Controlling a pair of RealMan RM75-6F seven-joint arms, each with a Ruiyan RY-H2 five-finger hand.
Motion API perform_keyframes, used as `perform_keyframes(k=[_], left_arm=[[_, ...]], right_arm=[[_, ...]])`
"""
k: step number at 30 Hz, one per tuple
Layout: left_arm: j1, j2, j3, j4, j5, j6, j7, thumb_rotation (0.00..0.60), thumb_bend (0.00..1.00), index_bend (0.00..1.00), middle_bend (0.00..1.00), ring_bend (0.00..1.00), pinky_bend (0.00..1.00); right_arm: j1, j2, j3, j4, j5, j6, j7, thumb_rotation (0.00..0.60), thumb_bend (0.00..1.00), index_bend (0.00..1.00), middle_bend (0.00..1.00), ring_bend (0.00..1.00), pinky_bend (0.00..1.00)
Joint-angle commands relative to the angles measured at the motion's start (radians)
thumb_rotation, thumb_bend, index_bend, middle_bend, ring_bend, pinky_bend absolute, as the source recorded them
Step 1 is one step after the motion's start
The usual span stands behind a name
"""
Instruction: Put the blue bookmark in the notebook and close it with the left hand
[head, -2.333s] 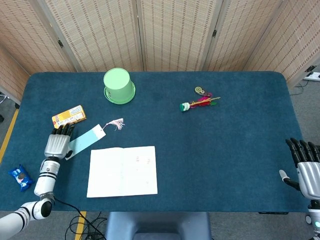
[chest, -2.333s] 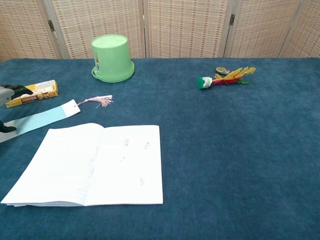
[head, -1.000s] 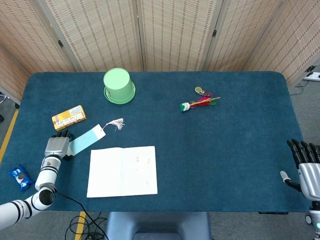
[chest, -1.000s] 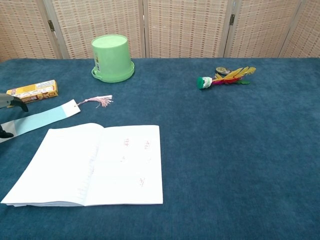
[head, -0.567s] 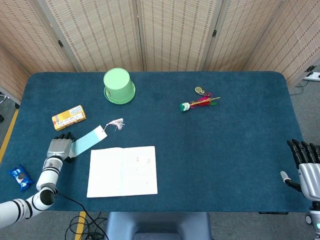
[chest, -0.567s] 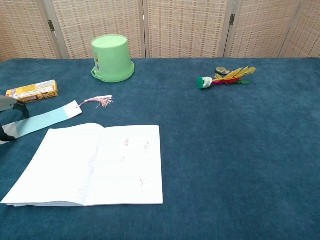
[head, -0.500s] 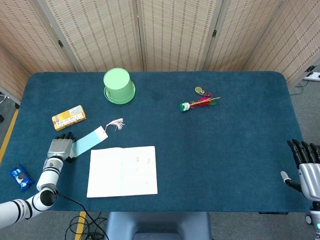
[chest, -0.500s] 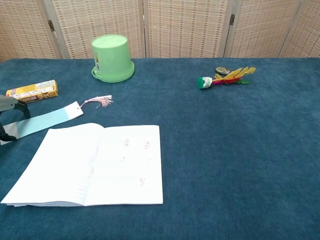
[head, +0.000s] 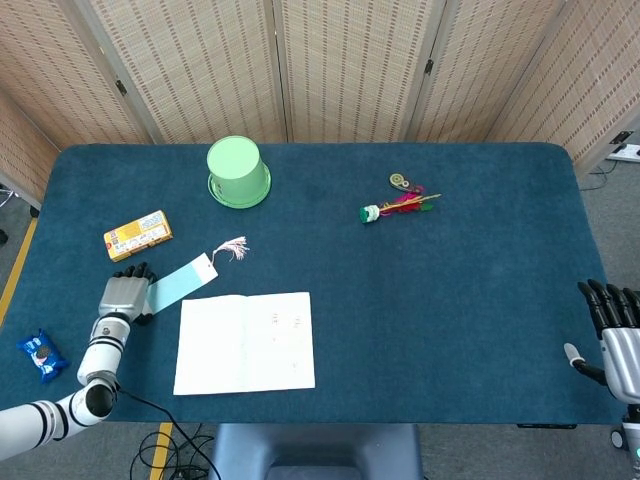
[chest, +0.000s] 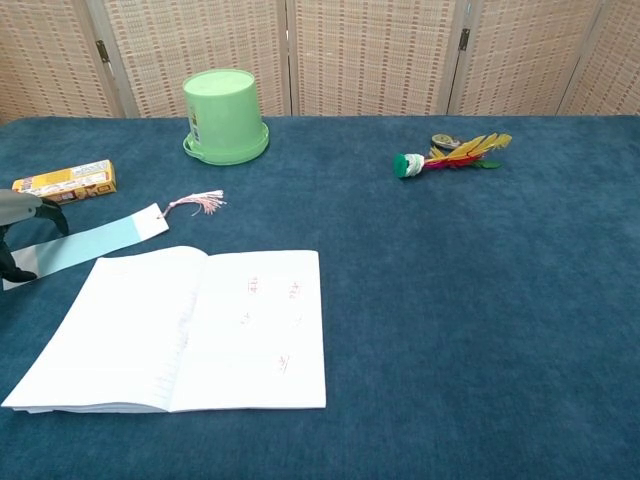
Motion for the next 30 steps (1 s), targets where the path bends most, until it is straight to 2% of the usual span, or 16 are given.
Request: perform_keyframes(k=[1, 12, 19, 30], left_arm=[[-0.001, -0.011, -0.006, 0.003, 0.001, 0.012, -0.006, 0.6, 0.32, 0.2, 0.05, 0.08, 0.17], [-0.009, -0.058, -0.014, 0.009, 0.017, 0.068, 0.016, 0.6, 0.32, 0.18, 0.05, 0.08, 0.17], [0.0, -0.095, -0.012, 0.076, 0.05, 0.092, 0.017, 0.6, 0.32, 0.1, 0.05, 0.08, 0.17], [0.012, -0.146, -0.032, 0.202, 0.12, 0.098, -0.004, 0.6, 0.32, 0.1, 0.05, 0.08, 0.17]], right_arm=[[-0.002, 0.0, 0.0, 0.001, 0.001, 0.001, 0.001, 0.6, 0.2, 0.04, 0.07, 0.06, 0.07], [-0.006, 0.007, 0.001, 0.002, 0.001, 0.005, 0.007, 0.6, 0.2, 0.04, 0.07, 0.06, 0.07], [-0.009, 0.009, 0.0, 0.003, 0.001, 0.007, 0.009, 0.6, 0.2, 0.04, 0.07, 0.06, 0.07], [-0.011, 0.01, 0.001, -0.007, -0.001, 0.011, -0.002, 0.6, 0.2, 0.04, 0.07, 0.06, 0.07]])
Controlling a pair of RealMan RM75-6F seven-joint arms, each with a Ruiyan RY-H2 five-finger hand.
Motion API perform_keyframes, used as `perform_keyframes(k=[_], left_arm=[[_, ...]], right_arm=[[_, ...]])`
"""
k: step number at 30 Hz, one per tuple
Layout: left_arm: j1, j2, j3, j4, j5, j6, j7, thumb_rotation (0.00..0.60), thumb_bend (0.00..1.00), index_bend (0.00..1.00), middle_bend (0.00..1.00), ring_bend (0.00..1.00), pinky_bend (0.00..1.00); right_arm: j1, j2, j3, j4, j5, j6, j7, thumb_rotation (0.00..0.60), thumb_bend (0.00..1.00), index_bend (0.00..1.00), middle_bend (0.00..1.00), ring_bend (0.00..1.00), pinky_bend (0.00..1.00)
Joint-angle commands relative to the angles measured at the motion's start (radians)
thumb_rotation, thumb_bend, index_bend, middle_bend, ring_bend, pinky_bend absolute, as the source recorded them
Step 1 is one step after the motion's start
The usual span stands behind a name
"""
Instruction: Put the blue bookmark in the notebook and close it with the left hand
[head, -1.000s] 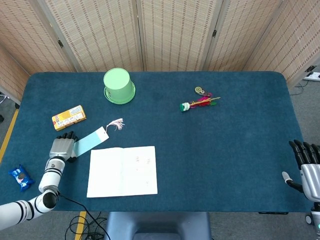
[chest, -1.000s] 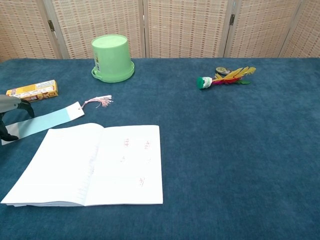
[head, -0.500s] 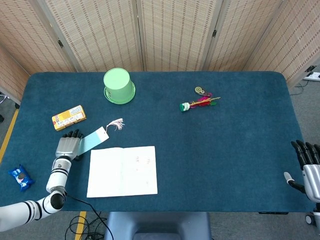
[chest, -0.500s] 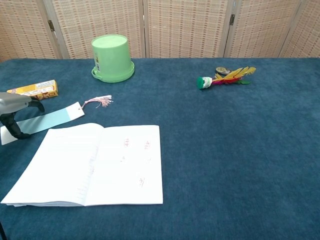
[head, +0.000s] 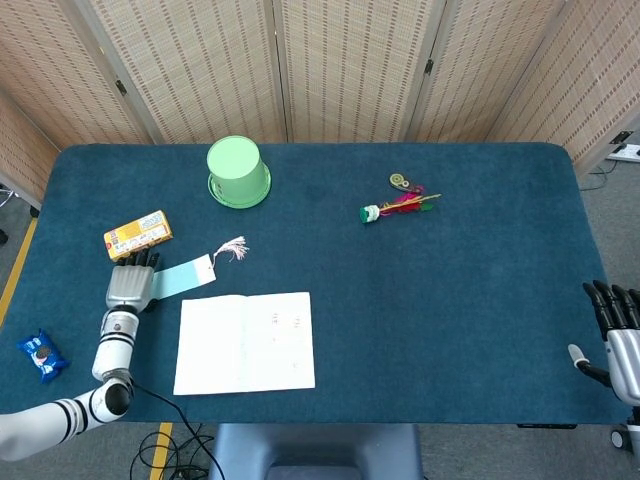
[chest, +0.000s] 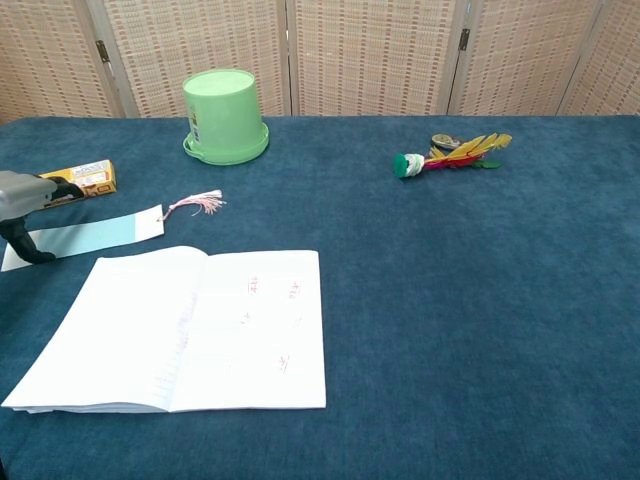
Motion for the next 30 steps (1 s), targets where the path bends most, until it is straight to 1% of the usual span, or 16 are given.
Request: perform_keyframes(k=[1, 3, 6, 9, 11, 20, 30], left_arm=[[0.003, -0.011, -0.012, 0.027, 0.016, -0.008, -0.008, 0.6, 0.32, 0.1, 0.05, 0.08, 0.17], [0.006, 0.003, -0.019, 0.01, 0.009, -0.019, -0.006, 0.6, 0.32, 0.11, 0.05, 0.08, 0.17], [0.008, 0.039, -0.023, -0.048, -0.012, -0.038, 0.009, 0.6, 0.32, 0.14, 0.05, 0.08, 0.17], [0.012, 0.066, -0.018, -0.102, -0.017, -0.03, 0.026, 0.6, 0.32, 0.16, 0.05, 0.08, 0.17], [0.013, 0.072, -0.016, -0.115, -0.022, -0.029, 0.032, 0.6, 0.32, 0.17, 0.05, 0.08, 0.17], [-0.006, 0.053, -0.025, -0.083, -0.104, -0.056, 0.077, 0.6, 0.32, 0.17, 0.05, 0.08, 0.17], [-0.018, 0.051, -0.029, -0.08, -0.14, -0.071, 0.089, 0.6, 0.32, 0.22, 0.05, 0.08, 0.17]], right_arm=[[-0.002, 0.001, 0.0, -0.003, -0.001, 0.003, -0.002, 0.6, 0.2, 0.04, 0.07, 0.06, 0.07], [-0.004, 0.002, 0.0, -0.004, -0.001, 0.006, -0.002, 0.6, 0.2, 0.04, 0.07, 0.06, 0.07], [-0.005, 0.002, -0.001, -0.003, -0.001, 0.006, -0.001, 0.6, 0.2, 0.04, 0.07, 0.06, 0.07], [-0.004, 0.001, -0.001, 0.0, -0.003, 0.005, 0.002, 0.6, 0.2, 0.04, 0.07, 0.06, 0.07], [-0.003, 0.001, -0.001, 0.001, -0.003, 0.002, 0.004, 0.6, 0.2, 0.04, 0.07, 0.06, 0.07], [-0.001, 0.003, 0.002, 0.006, -0.002, 0.0, 0.01, 0.6, 0.2, 0.04, 0.07, 0.06, 0.07], [0.002, -0.001, 0.003, 0.01, 0.004, -0.008, 0.01, 0.6, 0.2, 0.04, 0.07, 0.06, 0.07]])
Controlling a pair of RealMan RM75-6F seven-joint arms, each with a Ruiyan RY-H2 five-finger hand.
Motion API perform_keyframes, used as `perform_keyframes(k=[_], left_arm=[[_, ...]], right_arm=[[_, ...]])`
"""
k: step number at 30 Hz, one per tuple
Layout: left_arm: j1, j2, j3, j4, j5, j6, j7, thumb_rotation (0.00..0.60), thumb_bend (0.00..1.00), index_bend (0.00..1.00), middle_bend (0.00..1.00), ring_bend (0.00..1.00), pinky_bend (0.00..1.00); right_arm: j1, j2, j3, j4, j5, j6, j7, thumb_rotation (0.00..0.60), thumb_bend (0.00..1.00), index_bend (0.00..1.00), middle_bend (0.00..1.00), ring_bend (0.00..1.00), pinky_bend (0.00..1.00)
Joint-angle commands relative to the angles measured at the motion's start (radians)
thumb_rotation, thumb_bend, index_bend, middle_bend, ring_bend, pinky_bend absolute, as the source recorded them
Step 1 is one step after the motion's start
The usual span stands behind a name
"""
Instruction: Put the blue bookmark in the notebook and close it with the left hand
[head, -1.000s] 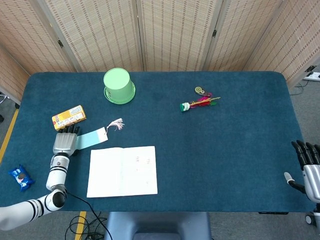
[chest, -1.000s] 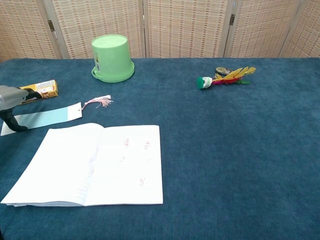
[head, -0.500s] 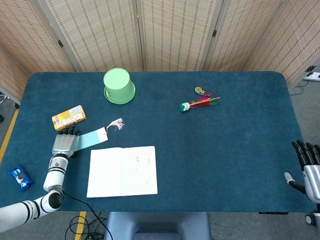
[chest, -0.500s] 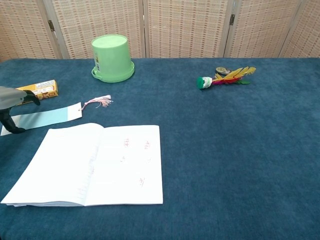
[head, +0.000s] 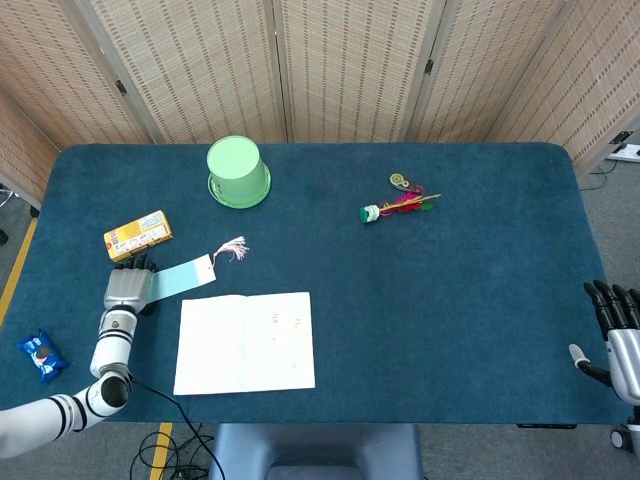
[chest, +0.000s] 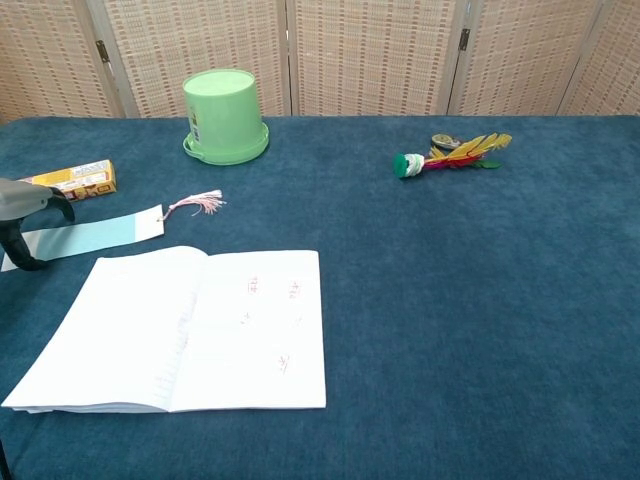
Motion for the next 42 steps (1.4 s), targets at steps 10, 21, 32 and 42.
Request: perform_keyframes(k=[10, 21, 32, 42], left_arm=[[-0.008, -0.011, -0.003, 0.002, -0.011, 0.001, -0.002, 0.6, 0.32, 0.22, 0.05, 0.08, 0.17], [-0.013, -0.033, 0.0, 0.016, 0.0, 0.009, -0.004, 0.6, 0.32, 0.23, 0.05, 0.08, 0.17], [-0.007, -0.064, -0.01, 0.056, 0.024, 0.016, -0.034, 0.6, 0.32, 0.27, 0.05, 0.08, 0.17], [0.012, -0.049, -0.014, 0.048, 0.095, 0.022, -0.082, 0.6, 0.32, 0.29, 0.05, 0.08, 0.17]], right_arm=[[0.001, 0.0, 0.002, 0.003, 0.006, -0.005, 0.002, 0.6, 0.2, 0.04, 0.07, 0.06, 0.07], [-0.001, -0.001, 0.002, 0.01, 0.012, -0.006, 0.009, 0.6, 0.2, 0.04, 0.07, 0.06, 0.07], [-0.004, 0.0, 0.003, 0.009, 0.014, -0.004, 0.009, 0.6, 0.2, 0.04, 0.07, 0.06, 0.07], [-0.002, 0.002, 0.004, 0.002, 0.013, -0.004, 0.002, 0.6, 0.2, 0.04, 0.07, 0.06, 0.07]])
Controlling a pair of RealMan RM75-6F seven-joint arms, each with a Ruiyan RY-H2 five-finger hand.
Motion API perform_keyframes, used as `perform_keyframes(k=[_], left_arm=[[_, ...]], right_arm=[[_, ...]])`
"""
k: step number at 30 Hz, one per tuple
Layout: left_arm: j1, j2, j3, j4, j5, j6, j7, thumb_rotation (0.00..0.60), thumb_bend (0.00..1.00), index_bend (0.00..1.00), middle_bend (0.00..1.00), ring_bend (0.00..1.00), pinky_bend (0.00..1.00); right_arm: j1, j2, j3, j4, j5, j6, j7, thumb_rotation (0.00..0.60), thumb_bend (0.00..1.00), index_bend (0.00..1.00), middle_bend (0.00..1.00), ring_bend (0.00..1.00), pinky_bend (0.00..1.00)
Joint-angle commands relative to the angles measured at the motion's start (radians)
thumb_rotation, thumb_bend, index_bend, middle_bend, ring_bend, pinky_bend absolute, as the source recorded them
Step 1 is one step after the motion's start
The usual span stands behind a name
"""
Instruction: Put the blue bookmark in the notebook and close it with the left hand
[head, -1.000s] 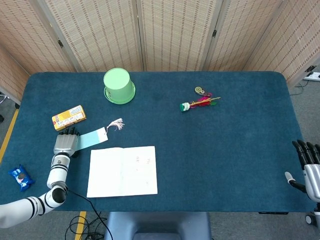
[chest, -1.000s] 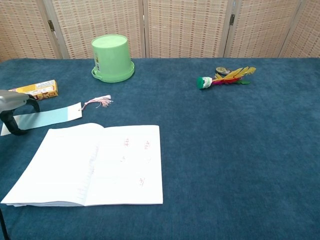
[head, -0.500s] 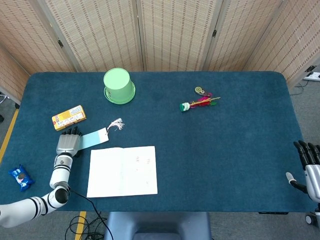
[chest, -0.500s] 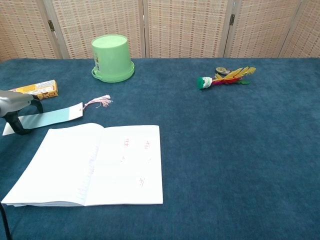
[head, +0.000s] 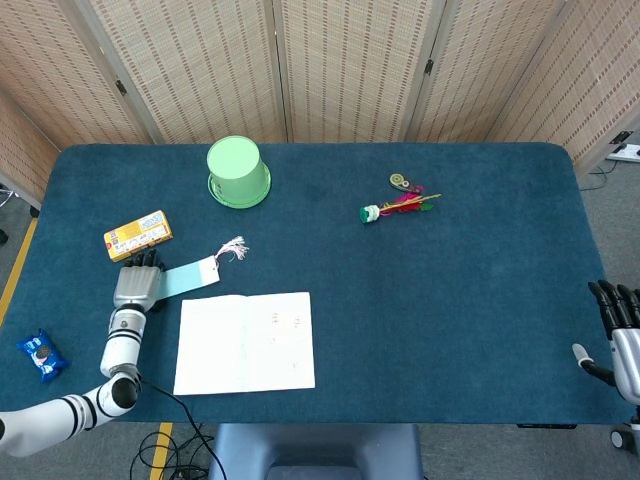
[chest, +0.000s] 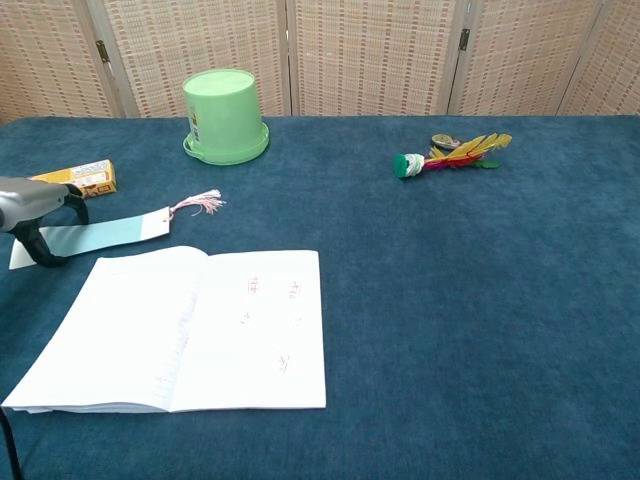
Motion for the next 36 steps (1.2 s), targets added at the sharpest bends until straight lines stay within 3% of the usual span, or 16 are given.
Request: perform_keyframes(k=[1, 16, 23, 36], left_arm=[[0.007, 0.014, 0.002, -0.014, 0.024, 0.002, -0.013, 0.6, 0.32, 0.29, 0.05, 0.08, 0.17], [0.032, 0.065, -0.002, -0.044, 0.116, -0.01, -0.092, 0.6, 0.32, 0.31, 0.05, 0.08, 0.17], [0.049, 0.144, -0.019, -0.137, 0.206, -0.035, -0.201, 0.6, 0.32, 0.31, 0.05, 0.08, 0.17], [0.073, 0.262, 0.008, -0.331, 0.505, 0.003, -0.34, 0.6, 0.32, 0.32, 0.05, 0.08, 0.17]], right_arm=[[0.001, -0.001, 0.0, 0.0, 0.001, -0.001, -0.001, 0.6, 0.2, 0.04, 0.07, 0.06, 0.07], [-0.001, 0.002, 0.0, -0.012, -0.003, 0.005, -0.011, 0.6, 0.2, 0.04, 0.07, 0.06, 0.07], [0.005, 0.016, 0.011, -0.024, -0.008, 0.015, -0.026, 0.6, 0.2, 0.04, 0.07, 0.06, 0.07], [0.021, 0.07, 0.025, -0.07, -0.024, 0.018, -0.06, 0.6, 0.2, 0.04, 0.07, 0.06, 0.07]])
